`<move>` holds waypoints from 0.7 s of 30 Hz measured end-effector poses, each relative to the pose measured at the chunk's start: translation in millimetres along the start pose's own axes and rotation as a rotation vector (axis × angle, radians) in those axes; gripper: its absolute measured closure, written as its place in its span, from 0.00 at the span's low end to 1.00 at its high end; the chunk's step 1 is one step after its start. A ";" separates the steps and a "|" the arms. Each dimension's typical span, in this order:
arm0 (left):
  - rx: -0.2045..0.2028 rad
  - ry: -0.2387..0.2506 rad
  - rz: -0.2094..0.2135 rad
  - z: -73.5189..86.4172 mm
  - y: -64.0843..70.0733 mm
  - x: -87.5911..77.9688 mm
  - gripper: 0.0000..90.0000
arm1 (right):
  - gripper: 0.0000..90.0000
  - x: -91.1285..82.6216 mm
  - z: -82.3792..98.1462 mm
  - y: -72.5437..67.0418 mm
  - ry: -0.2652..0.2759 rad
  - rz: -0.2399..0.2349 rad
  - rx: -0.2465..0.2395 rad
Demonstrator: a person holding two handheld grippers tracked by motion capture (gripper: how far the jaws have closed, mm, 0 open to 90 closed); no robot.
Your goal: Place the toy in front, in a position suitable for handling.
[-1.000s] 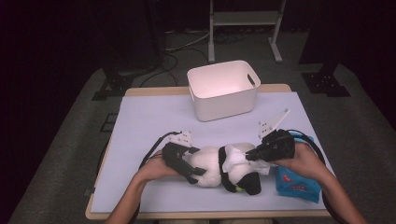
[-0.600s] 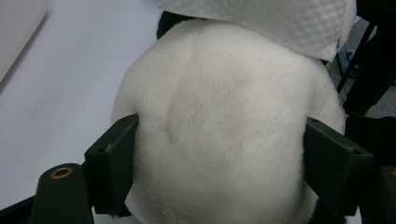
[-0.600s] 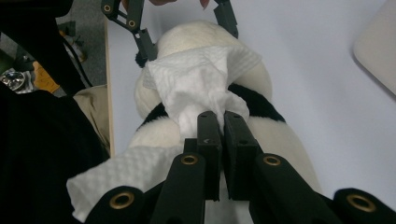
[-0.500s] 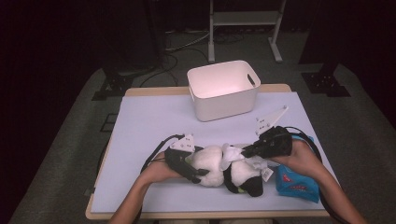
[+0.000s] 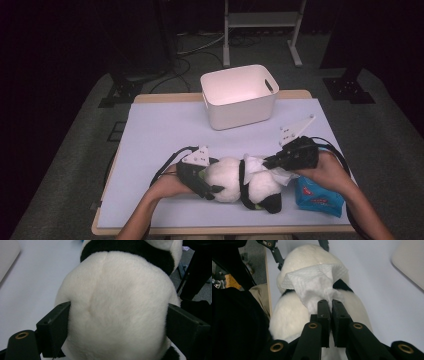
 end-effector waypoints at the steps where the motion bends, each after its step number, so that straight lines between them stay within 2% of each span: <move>1: -0.004 0.007 -0.001 0.0 1.0 0.2 0.14 | 0.94 4.3 -3.1 -1.9 0.000 -0.009 -0.011; 8: 0.023 0.003 -0.005 -5.7 6.6 2.2 0.13 | 0.94 36.4 -22.7 -15.4 -0.021 -0.071 -0.067; 13: 0.042 -0.016 -0.007 -8.8 10.1 5.2 0.12 | 0.94 58.8 -30.4 -22.7 -0.046 -0.106 -0.097; 16: 0.035 -0.004 -0.003 -7.0 10.1 4.2 0.12 | 0.94 59.6 -30.3 -23.8 -0.050 -0.112 -0.099; 21: 0.033 -0.001 -0.005 -7.3 12.3 4.2 0.09 | 0.94 46.1 -21.0 -19.1 -0.070 -0.093 -0.089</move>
Point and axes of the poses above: each handheld gripper's, and its own axes: x roughly forward along the jaws, z roughly out of its underside, y roughly to its right, the point moved 1 cm from there along x, roughly forward along the jaws, and after that the axes turned 10 degrees about y, right-handed, at the moved point
